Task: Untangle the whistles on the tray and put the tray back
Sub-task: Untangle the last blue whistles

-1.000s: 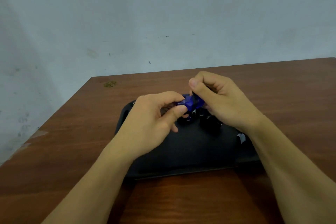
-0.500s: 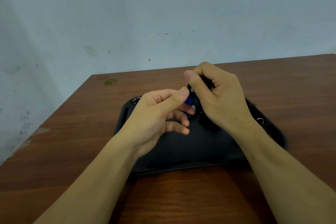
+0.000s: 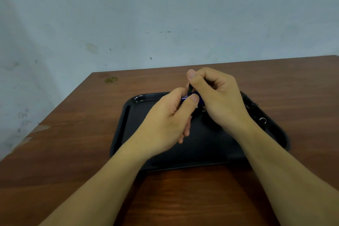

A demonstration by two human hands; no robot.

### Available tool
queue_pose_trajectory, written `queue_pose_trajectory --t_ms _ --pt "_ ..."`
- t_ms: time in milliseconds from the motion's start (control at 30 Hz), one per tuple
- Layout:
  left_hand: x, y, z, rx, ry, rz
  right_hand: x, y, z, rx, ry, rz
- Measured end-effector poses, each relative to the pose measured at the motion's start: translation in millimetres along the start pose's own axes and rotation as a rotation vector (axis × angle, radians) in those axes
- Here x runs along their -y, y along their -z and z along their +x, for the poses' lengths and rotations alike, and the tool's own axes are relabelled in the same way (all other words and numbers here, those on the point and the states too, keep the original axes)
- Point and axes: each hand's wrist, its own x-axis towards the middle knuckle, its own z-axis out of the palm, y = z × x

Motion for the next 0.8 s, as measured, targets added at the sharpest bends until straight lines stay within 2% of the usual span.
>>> queue_pose_trajectory --t_ms 67,133,233,333,433,567,633,700,800 --pt "1.6 -1.3 -1.4 0.002 -0.048 0.034 -0.4 0.9 0.3 -0.012 -0.004 -0.002" --pt "0.9 -1.7 -0.9 -0.031 -0.052 -0.029 -0.2 0.9 0.5 -0.019 0.001 -0.014" --pt "-2.3 1.7 0.6 -0.075 0.019 -0.310 1.1 1.2 -0.1 -0.030 0.025 -0.052" --pt "-2.8 5.6 1.1 -0.013 0.009 -0.473 1.9 2.6 -0.9 -0.076 0.047 -0.074" --pt "-0.2 5.9 1.6 -0.019 -0.035 -0.388 2.0 3.2 -1.0 -0.115 0.042 -0.055" --pt "5.8 4.0 1.3 -0.025 -0.109 -0.031 2.9 5.4 -0.1 -0.139 0.026 -0.063" --pt "6.8 2.5 0.6 -0.018 -0.161 0.027 5.5 7.1 -0.7 -0.114 0.012 -0.060" --pt "6.9 1.2 1.0 -0.016 -0.172 -0.032 10.2 8.2 -1.1 -0.065 -0.092 0.056" --pt "6.9 1.9 1.0 0.008 -0.171 -0.141 15.9 13.2 0.0 0.072 -0.403 0.327"
